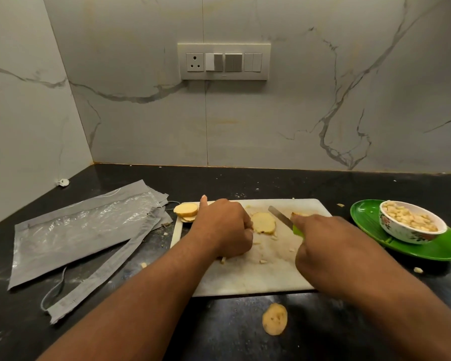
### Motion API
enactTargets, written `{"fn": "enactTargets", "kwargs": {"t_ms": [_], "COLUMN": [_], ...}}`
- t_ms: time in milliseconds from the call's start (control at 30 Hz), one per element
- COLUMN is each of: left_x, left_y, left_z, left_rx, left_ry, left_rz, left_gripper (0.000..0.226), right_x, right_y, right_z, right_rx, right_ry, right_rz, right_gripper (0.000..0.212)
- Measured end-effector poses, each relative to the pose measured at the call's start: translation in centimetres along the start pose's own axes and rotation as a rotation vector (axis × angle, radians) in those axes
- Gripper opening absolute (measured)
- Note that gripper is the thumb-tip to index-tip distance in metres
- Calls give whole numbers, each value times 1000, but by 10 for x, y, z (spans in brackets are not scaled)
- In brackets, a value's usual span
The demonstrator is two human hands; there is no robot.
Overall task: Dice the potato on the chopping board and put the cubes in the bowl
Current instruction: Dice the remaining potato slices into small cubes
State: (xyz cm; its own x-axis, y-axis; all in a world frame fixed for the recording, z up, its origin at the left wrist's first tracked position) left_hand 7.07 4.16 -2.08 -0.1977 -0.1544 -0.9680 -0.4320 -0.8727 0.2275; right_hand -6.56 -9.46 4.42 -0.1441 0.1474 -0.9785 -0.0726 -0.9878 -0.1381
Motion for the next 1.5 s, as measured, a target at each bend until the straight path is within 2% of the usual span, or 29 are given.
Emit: {"fn": "enactTargets", "kwargs": {"t_ms": [133, 233, 433, 567, 733, 867, 1033, 1100, 1333, 1500], "left_x": [-2, -7, -25, -28, -32, -38, -42, -40, -29, -29], "left_y": [-4, -10, -34, -39, -42, -47, -51, -52, -50, -45], "left_z": [4, 2, 10, 11, 13, 12, 12, 9, 3, 3], "left_rx": [20, 4, -46, -38, -25, -81, -147, -157, -136, -119], "left_ry": [-7, 18, 209, 261, 297, 247, 146, 106, -23, -59], "left_rz": [53, 79, 295, 372, 413, 337, 260, 255, 259, 224], "left_gripper": [28, 33, 34, 26, 20, 23, 30, 32, 41, 44], "right_x": [6, 28, 62, 60, 58, 58, 58, 62, 60, 59], "right_y": [-1, -9, -24, -15, 3, 6, -6, -10, 8, 18], "right_z": [-31, -35, -29, -26, -12, -11, -19, -22, -16, -12], "right_rx": [13, -41, -118, -66, 30, 69, -34, -38, 84, 160], "right_ry": [20, 39, -126, -131, -166, -131, 89, 101, 192, 199], "right_rz": [6, -28, -2, 4, -108, -194, -189, -145, -110, -161], "right_gripper": [51, 58, 80, 80, 81, 80, 64, 60, 45, 47]}}
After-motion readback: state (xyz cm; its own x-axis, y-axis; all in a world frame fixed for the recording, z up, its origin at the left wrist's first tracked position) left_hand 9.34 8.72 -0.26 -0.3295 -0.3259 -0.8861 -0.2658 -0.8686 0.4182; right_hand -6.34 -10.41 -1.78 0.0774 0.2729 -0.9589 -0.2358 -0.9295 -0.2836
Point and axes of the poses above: each hand's wrist, its own z-axis away from the middle knuckle, its own x-axis out of the palm, y = z × x, the point moved 4 cm from there along -z, towards the middle knuckle, and after that the axes turned 13 degrees about -y, right-handed, at the moved point
